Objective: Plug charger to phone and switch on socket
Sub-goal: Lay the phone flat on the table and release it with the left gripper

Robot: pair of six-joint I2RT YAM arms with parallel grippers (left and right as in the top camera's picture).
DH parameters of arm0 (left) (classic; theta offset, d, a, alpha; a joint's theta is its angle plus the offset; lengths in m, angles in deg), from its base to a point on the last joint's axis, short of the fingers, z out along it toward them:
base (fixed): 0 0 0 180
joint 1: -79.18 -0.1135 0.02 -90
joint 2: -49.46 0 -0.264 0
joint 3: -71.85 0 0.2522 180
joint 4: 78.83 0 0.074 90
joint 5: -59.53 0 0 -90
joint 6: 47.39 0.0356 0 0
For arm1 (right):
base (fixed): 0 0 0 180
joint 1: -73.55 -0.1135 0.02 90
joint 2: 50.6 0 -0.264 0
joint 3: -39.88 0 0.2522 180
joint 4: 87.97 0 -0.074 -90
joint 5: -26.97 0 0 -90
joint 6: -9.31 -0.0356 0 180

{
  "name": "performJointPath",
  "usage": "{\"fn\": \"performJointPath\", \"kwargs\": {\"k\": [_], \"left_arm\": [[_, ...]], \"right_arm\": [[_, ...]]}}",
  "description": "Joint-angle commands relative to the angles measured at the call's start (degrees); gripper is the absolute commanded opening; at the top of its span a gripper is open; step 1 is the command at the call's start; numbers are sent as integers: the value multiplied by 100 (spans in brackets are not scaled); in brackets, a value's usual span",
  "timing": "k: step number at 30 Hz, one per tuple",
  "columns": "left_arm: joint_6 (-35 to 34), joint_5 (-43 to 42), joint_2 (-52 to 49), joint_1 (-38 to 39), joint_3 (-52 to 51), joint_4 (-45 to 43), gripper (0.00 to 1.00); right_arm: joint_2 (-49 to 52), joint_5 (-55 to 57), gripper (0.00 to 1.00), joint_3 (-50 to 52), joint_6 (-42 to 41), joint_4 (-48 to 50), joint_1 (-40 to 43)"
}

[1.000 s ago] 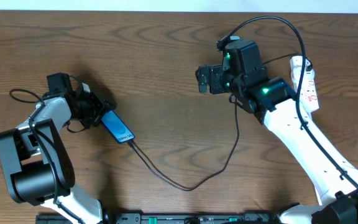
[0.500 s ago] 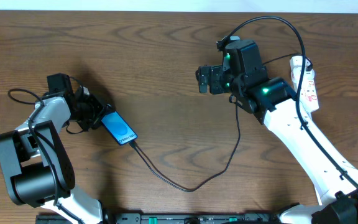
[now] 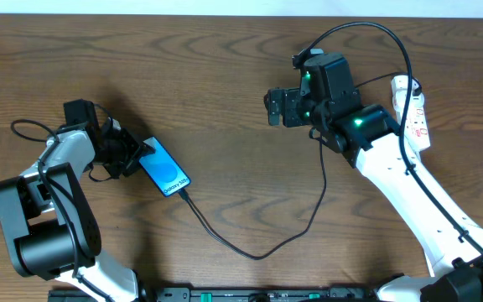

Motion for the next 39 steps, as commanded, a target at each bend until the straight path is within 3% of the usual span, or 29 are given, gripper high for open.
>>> {"fn": "performJointPath", "kwargs": {"k": [1,19,21,31,39], "left_arm": [[13,610,-216,2,-170,138,40],[144,608,-214,2,-168,66,41],[192,605,-214,-4,-157,24,50],[813,612,256,-4,94,66,59],[2186,603,1517,4,116,420,65]], "right_arm": [[-70,44,99,-50,79,-4,-31],[-70,44,99,-50,79,-22,-31],[-70,46,99,-50,81,-28,-31],[-70,109,99,-50,142,-46,-31],[-70,107,99,-50,140,-59,-31]]}}
